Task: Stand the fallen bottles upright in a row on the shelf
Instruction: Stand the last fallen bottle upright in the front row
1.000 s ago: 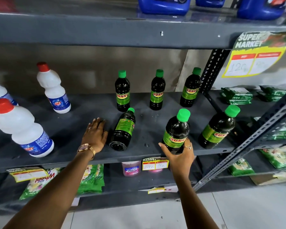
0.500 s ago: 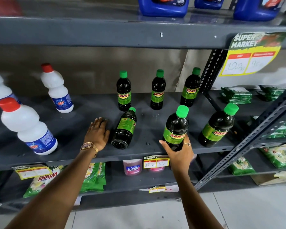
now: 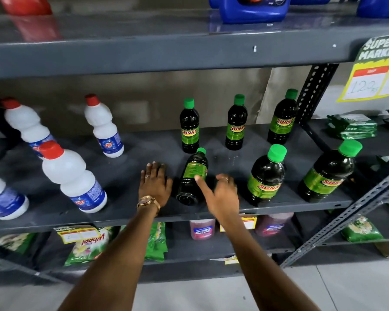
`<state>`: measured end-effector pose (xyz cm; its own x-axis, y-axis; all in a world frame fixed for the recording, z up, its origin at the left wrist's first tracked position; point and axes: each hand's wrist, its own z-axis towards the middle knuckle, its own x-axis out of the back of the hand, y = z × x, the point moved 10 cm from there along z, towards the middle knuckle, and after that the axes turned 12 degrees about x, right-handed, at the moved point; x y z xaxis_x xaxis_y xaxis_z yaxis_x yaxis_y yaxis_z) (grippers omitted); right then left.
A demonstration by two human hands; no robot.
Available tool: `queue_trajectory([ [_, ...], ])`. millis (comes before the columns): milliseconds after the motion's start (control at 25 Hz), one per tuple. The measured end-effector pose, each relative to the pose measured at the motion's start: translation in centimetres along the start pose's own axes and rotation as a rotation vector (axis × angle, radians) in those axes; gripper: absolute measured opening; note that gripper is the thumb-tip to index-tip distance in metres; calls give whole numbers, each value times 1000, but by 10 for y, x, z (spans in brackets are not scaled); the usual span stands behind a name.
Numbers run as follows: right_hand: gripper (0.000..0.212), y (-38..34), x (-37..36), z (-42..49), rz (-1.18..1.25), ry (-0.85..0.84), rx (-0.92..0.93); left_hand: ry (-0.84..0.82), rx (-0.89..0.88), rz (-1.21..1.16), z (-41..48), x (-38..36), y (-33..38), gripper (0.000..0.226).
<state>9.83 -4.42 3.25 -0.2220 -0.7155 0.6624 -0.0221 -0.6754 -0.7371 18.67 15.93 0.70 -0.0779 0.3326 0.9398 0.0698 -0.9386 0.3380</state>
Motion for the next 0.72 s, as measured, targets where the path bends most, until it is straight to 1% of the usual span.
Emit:
queue_trajectory([
  [40, 89, 2, -12, 20, -4, -139, -119, 6, 16, -7, 0, 1, -2, 54],
  [80, 93, 1, -23, 35, -15, -247, -195, 12, 21, -11, 1, 2, -3, 55],
  [120, 95, 0, -31, 46, -42, -316, -233, 18, 20, -15, 1, 2, -3, 55],
  [200, 91, -2, -39, 58, -90, -348, -242, 22, 16, -29, 2, 3, -3, 55],
  [240, 88, -1, -41, 58, -80, -328, -236, 19, 14, -34, 2, 3, -3, 55],
  [320, 79, 7, -40, 53, 20, -215, -195, 12, 19, -34, 3, 1, -4, 55],
  [360, 71, 11, -37, 49, 126, -122, -166, 11, 24, -30, 3, 1, -4, 55],
  [440, 45, 17, -30, 41, 394, 76, -96, 13, 32, -22, 4, 1, -4, 55],
  [480, 35, 18, -27, 39, 492, 148, -56, 14, 35, -19, 4, 1, -4, 55],
  [560, 22, 14, -22, 42, 616, 249, 16, 17, 36, -17, 4, 2, -4, 55],
  [600, 24, 10, -19, 46, 643, 292, 43, 20, 39, -19, 4, 2, -4, 55],
  [720, 45, -1, -6, 61, 656, 427, 130, 33, 44, -17, 4, 3, -4, 54],
])
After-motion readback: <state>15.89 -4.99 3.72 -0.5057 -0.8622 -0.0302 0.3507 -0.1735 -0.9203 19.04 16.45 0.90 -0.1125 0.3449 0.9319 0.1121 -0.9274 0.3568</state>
